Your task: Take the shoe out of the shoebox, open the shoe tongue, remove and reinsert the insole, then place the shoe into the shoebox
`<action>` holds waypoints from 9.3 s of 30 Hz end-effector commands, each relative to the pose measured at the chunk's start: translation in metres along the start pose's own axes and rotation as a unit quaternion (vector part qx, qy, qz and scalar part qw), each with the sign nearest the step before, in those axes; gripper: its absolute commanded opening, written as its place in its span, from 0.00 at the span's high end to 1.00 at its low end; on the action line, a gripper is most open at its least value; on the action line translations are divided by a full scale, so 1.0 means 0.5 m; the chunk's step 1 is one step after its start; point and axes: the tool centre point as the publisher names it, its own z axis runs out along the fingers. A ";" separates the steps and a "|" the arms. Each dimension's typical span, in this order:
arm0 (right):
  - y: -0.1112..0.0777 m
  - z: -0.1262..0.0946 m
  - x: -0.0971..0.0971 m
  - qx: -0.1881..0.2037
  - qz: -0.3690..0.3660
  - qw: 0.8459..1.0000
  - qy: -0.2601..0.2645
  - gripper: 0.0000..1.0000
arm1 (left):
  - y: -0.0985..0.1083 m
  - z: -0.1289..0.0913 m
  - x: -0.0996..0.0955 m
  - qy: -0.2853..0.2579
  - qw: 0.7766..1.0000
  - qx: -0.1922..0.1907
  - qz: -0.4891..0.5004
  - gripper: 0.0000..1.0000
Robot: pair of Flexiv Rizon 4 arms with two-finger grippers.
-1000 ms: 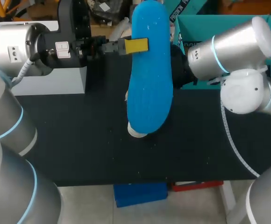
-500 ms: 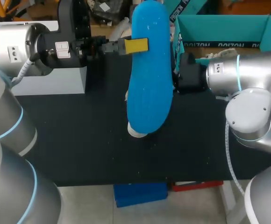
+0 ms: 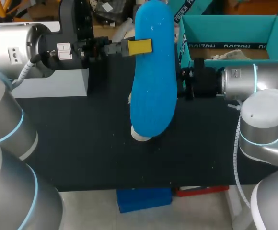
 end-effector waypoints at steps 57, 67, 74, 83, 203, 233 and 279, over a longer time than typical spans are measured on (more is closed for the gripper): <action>0.005 -0.001 0.001 0.038 0.068 0.995 -0.056 0.00 | 0.306 -0.031 -0.105 -0.017 0.914 -0.051 0.403 1.00; 0.005 -0.001 0.001 0.038 0.068 0.995 -0.056 0.00 | 0.370 -0.052 -0.162 -0.048 0.871 -0.119 0.475 1.00; 0.005 -0.001 0.001 0.038 0.068 0.995 -0.056 0.00 | 0.370 -0.052 -0.162 -0.048 0.871 -0.119 0.475 1.00; 0.005 -0.001 0.001 0.038 0.068 0.995 -0.056 0.00 | 0.406 -0.056 -0.139 -0.020 0.808 -0.089 0.582 1.00; -0.065 0.071 -0.034 0.011 0.075 0.996 0.045 0.73 | 0.424 -0.216 -0.622 0.048 0.410 -0.158 0.897 1.00; -0.064 0.078 -0.037 0.016 0.076 0.997 0.028 1.00 | 0.375 -0.254 -0.534 0.225 0.142 -0.654 0.708 0.00; -0.064 0.078 -0.037 0.016 0.076 0.997 0.028 1.00 | 0.353 -0.193 -0.533 0.283 0.320 -0.766 0.481 0.00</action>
